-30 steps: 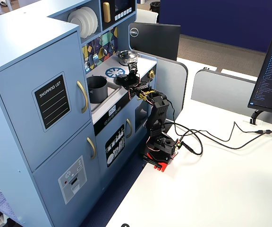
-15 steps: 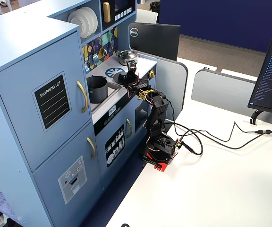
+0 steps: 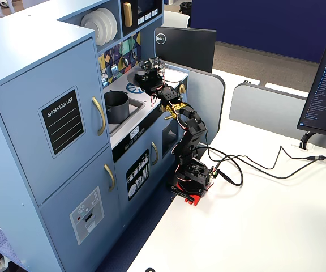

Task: Pick up the lid from the counter and put it on the gray recipient

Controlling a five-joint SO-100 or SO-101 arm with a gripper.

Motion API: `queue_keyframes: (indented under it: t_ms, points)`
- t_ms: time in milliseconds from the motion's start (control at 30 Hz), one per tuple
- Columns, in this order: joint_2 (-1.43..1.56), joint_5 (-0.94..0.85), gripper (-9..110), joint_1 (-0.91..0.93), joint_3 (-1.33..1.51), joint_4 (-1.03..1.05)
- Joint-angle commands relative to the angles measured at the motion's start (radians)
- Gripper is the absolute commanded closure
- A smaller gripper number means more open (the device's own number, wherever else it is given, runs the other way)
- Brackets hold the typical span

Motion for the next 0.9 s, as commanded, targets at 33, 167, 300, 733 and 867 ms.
queue_keyframes:
  t_ms: [33,167,300,733,867]
  points:
    - [0.095,-0.008,102,-0.133,-0.163,0.115]
    - [0.101,-0.026,102,-0.233,-0.166,0.166]
    - [0.098,-0.028,102,-0.307,-0.138,0.17]
    - [0.054,-0.098,102,-0.365,0.028,-0.015]
    - [0.029,-0.098,102,-0.359,0.031,-0.021]
